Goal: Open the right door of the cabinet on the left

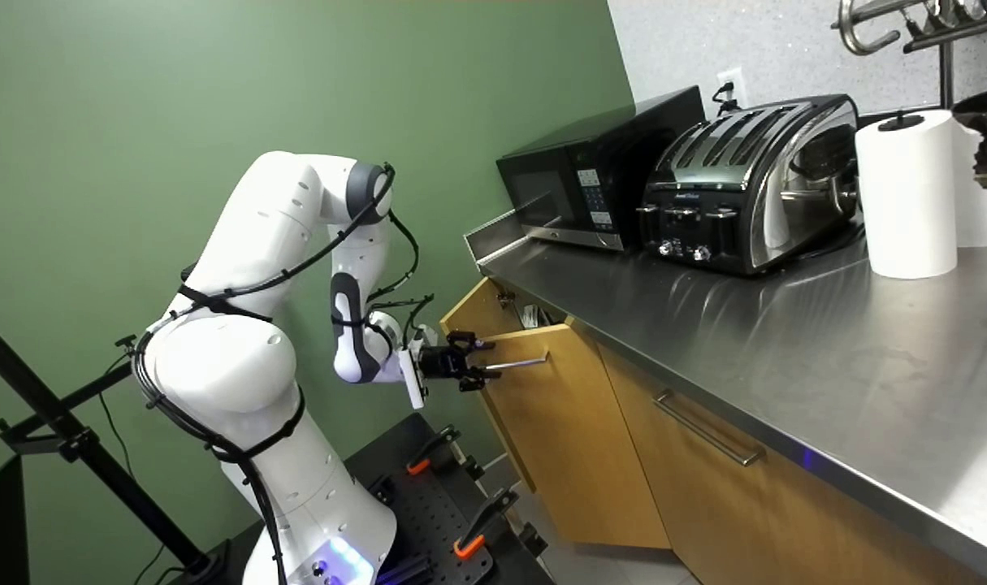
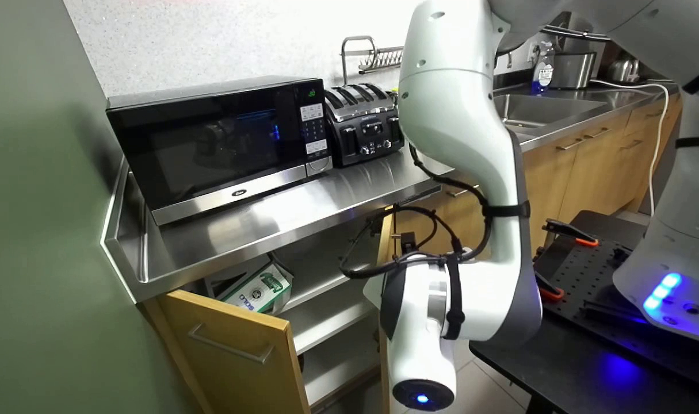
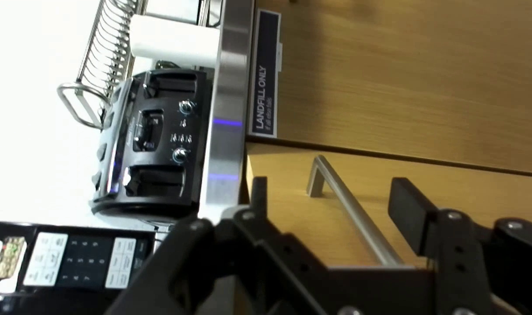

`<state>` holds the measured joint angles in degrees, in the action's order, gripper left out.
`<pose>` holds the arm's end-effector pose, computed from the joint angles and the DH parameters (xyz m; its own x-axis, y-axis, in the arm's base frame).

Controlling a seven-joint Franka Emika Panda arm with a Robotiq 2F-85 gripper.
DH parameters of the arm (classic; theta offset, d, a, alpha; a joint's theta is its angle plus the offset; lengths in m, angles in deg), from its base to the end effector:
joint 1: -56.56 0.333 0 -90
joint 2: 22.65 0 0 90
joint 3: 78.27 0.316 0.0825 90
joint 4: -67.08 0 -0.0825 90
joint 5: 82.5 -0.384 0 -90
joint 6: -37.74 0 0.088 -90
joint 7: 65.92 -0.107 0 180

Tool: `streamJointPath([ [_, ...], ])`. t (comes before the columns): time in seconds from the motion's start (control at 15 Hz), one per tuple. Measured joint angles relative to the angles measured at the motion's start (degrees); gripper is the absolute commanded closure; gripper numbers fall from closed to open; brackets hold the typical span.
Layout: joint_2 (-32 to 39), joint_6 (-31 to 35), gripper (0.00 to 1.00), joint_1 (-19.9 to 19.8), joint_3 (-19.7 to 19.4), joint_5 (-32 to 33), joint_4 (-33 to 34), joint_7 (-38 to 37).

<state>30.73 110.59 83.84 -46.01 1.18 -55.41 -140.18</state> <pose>0.2840 0.3180 0.0306 0.7436 0.6441 -0.1796 0.2392 -0.0055 0.9710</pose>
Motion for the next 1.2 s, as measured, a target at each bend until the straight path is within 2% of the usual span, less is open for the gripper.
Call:
streamJointPath([
  [0.33, -14.00, 3.80, 0.00, -4.64, 5.87, -7.90, -6.77, 1.46],
  [0.53, -23.66, 12.38, 0.00, -7.53, 7.38, -10.63, -9.90, 3.67],
  [0.67, -29.67, 20.04, 0.00, -12.47, 9.70, -10.88, -11.95, 5.63],
  [0.8, -35.26, 28.95, 0.00, -20.50, 13.73, -10.85, -13.97, 8.07],
  [0.87, -36.87, 30.86, 0.00, -21.49, 13.34, -10.92, -14.14, 9.01],
  [1.0, -37.01, 30.89, 0.00, -18.58, 10.14, -10.94, -14.15, 8.97],
  [1.2, -36.08, 30.80, 0.00, -16.05, 9.47, -11.06, -14.08, 8.58],
])
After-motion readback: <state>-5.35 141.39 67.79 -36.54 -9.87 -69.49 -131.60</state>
